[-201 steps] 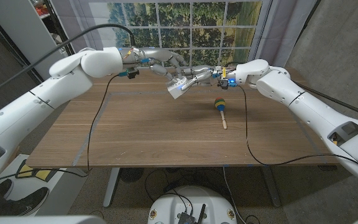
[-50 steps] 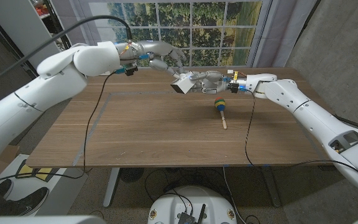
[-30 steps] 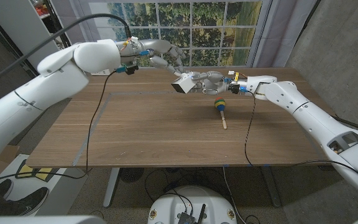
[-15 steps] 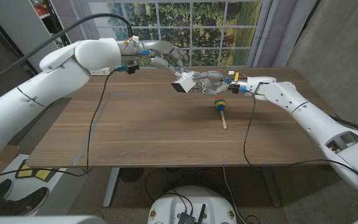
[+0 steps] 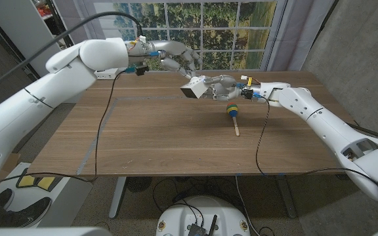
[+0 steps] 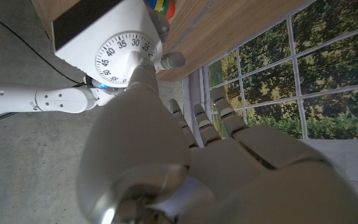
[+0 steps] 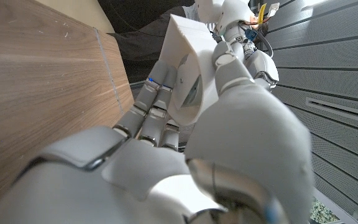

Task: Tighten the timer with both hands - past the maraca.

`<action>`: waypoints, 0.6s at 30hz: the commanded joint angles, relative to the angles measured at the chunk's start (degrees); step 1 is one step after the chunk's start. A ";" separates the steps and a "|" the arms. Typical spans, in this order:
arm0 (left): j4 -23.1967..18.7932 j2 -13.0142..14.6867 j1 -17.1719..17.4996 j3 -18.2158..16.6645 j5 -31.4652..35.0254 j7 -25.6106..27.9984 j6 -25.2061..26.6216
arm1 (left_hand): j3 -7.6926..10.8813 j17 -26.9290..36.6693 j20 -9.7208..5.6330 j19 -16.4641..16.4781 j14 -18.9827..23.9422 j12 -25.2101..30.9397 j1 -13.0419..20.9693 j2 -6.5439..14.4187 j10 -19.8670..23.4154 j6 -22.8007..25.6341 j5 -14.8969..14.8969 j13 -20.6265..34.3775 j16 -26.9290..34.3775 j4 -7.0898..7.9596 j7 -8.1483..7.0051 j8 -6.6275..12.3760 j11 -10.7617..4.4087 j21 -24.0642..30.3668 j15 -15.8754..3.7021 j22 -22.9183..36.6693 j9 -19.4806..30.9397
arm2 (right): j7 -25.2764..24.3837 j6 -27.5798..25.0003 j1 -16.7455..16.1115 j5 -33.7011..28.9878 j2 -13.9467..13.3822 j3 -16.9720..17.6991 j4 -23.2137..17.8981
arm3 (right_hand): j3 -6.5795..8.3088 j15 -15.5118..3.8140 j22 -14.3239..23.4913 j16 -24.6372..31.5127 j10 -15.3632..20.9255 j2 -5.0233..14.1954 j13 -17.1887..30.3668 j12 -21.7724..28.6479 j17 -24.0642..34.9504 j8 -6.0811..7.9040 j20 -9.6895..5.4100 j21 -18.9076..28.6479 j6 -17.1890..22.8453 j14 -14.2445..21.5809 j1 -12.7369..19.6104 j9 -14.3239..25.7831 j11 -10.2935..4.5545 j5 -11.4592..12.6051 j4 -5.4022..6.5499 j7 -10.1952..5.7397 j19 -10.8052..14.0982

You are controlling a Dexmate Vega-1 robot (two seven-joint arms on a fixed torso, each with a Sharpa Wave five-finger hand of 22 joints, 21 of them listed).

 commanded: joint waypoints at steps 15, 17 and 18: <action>-0.41 -0.82 -0.49 -0.96 -0.62 -1.14 1.58 | 2.21 1.08 0.62 -1.22 -2.56 -1.31 -5.67 1.26 -4.28 -9.76 -2.42 1.25 -0.34 5.83 2.39 -3.07 4.85 0.93 -0.22 0.40 2.19 | 6.25 -5.14 1.99 2.41 3.24 0.20 7.17 | 4.11 -9.88 0.07 -0.05 5.58 1.06 6.94 -0.17 0.13 0.16 -8.74 -0.06 0.15 -0.22 -0.50 0.14 -5.34 0.33 4.09 0.11 0.74; -0.93 -0.75 0.65 -1.78 -0.17 0.90 2.21 | 2.40 1.10 0.64 -1.14 -2.48 -1.28 -5.93 1.24 -4.27 -10.71 -2.38 1.30 -0.27 6.15 1.97 -3.48 4.85 1.01 -0.21 0.40 2.16 | 6.31 -5.45 2.00 2.49 3.19 0.33 7.36 | 4.12 -9.82 0.07 -0.08 5.67 1.07 6.94 -0.15 0.11 0.17 -8.73 -0.07 0.16 -0.27 -0.55 0.14 -5.27 0.33 4.12 0.14 0.75; -1.22 -0.74 1.45 -2.29 0.09 2.23 2.49 | 2.60 1.13 0.63 -1.12 -2.30 -1.22 -6.26 1.14 -4.23 -11.92 -2.30 1.36 -0.16 6.53 1.46 -4.00 4.84 1.09 -0.18 0.40 2.07 | 6.38 -5.55 2.00 2.52 3.16 0.40 7.45 | 4.15 -9.82 0.07 -0.13 5.62 1.11 6.95 -0.18 0.07 0.17 -8.74 -0.08 0.17 -0.29 -0.58 0.14 -5.20 0.33 4.14 0.13 0.73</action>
